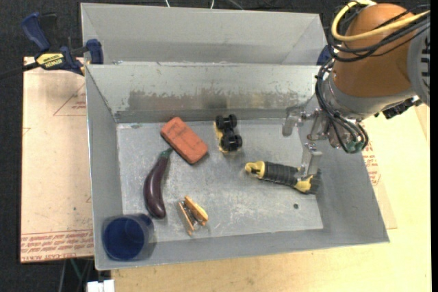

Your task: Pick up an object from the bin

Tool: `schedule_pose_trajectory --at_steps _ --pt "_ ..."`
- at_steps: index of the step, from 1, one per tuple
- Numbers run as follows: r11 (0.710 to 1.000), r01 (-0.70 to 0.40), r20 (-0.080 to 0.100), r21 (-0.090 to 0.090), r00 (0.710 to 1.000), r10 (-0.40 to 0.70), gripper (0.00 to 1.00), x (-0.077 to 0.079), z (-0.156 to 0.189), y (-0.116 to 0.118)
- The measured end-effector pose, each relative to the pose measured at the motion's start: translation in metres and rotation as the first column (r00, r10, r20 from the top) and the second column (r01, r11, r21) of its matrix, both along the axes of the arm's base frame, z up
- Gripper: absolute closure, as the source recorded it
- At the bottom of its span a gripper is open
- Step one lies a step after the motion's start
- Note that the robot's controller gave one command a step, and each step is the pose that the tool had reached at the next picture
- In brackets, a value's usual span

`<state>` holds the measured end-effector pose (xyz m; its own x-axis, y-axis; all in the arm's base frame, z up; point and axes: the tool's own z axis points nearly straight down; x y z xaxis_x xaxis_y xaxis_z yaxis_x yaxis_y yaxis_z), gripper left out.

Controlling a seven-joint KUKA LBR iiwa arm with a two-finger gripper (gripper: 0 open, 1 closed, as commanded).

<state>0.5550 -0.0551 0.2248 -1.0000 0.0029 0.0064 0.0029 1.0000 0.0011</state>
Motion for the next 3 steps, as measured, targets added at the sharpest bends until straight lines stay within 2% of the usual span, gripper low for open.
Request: schedule_pose_trajectory --at_steps 1,2,3 --pt "1.000 -0.003 0.008 -0.001 1.000 0.003 0.00 0.001 0.005 0.000" --pt "1.000 0.031 0.003 0.000 1.000 -0.031 0.00 -0.014 -0.158 -0.041" --pt "0.982 0.188 0.024 0.002 0.982 -0.188 0.00 -0.006 -0.068 -0.036"
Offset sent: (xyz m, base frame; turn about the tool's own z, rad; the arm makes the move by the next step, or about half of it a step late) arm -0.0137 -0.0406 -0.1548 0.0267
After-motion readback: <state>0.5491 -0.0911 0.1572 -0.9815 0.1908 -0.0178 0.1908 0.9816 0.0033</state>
